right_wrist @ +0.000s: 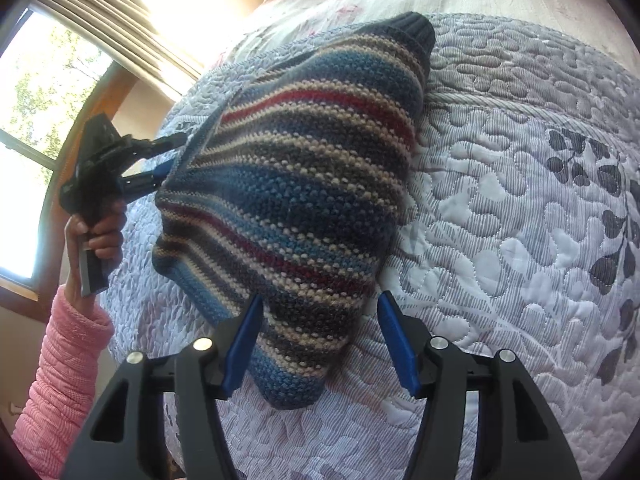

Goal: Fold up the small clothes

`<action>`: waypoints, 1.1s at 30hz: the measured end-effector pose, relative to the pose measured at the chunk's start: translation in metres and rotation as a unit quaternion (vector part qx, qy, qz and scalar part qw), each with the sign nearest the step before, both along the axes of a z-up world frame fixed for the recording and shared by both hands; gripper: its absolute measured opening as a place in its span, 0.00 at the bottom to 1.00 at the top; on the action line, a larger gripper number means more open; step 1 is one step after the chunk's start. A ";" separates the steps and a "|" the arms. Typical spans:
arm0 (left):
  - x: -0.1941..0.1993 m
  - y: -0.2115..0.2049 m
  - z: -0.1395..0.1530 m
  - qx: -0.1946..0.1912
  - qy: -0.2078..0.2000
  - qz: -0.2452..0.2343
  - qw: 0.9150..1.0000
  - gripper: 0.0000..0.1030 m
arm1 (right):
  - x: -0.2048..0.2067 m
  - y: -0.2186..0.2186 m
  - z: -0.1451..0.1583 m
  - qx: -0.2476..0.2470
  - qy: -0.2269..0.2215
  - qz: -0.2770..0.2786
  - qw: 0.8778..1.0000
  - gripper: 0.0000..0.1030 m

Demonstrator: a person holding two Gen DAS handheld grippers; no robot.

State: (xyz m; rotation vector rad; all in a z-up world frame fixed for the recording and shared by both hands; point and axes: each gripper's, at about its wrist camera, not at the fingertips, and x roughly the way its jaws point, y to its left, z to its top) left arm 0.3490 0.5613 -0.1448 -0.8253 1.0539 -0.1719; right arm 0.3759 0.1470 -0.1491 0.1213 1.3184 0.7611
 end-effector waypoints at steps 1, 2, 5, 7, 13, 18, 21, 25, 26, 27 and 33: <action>-0.006 0.001 0.002 -0.004 -0.007 -0.007 1.000 0.74 | 0.002 -0.001 0.003 0.003 -0.002 -0.002 1.000 0.63; -0.010 0.001 0.003 0.000 -0.008 -0.013 1.000 0.74 | 0.004 -0.002 0.005 0.006 -0.001 -0.005 1.000 0.65; -0.014 0.007 -0.010 0.002 0.007 -0.028 1.000 0.74 | 0.012 -0.002 0.008 0.018 0.001 -0.005 1.000 0.72; -0.012 0.011 -0.027 -0.027 0.021 -0.031 0.999 0.73 | 0.015 0.000 0.008 0.022 0.004 -0.004 1.000 0.72; 0.000 -0.003 -0.059 -0.077 0.025 -0.060 0.995 0.72 | 0.030 0.003 -0.005 0.034 0.025 -0.012 0.999 0.74; 0.012 -0.018 -0.066 -0.111 0.010 -0.074 0.991 0.72 | 0.048 0.004 -0.018 0.051 0.045 -0.022 0.997 0.78; 0.016 -0.027 -0.068 -0.110 0.001 -0.087 0.990 0.74 | 0.060 0.010 -0.025 0.065 0.056 -0.022 0.996 0.84; 0.017 -0.031 -0.069 -0.098 0.000 -0.090 0.991 0.60 | 0.070 0.020 -0.040 0.096 0.084 -0.031 0.991 0.89; 0.017 -0.031 -0.069 -0.089 0.002 -0.090 0.992 0.57 | 0.071 0.020 -0.044 0.107 0.095 -0.035 0.989 0.89; 0.015 -0.030 -0.070 -0.083 0.005 -0.088 0.993 0.50 | 0.072 0.021 -0.047 0.116 0.101 -0.040 0.987 0.87; 0.002 -0.029 -0.065 -0.078 -0.019 -0.078 0.994 0.37 | 0.065 0.013 -0.032 0.156 0.093 -0.041 0.983 0.56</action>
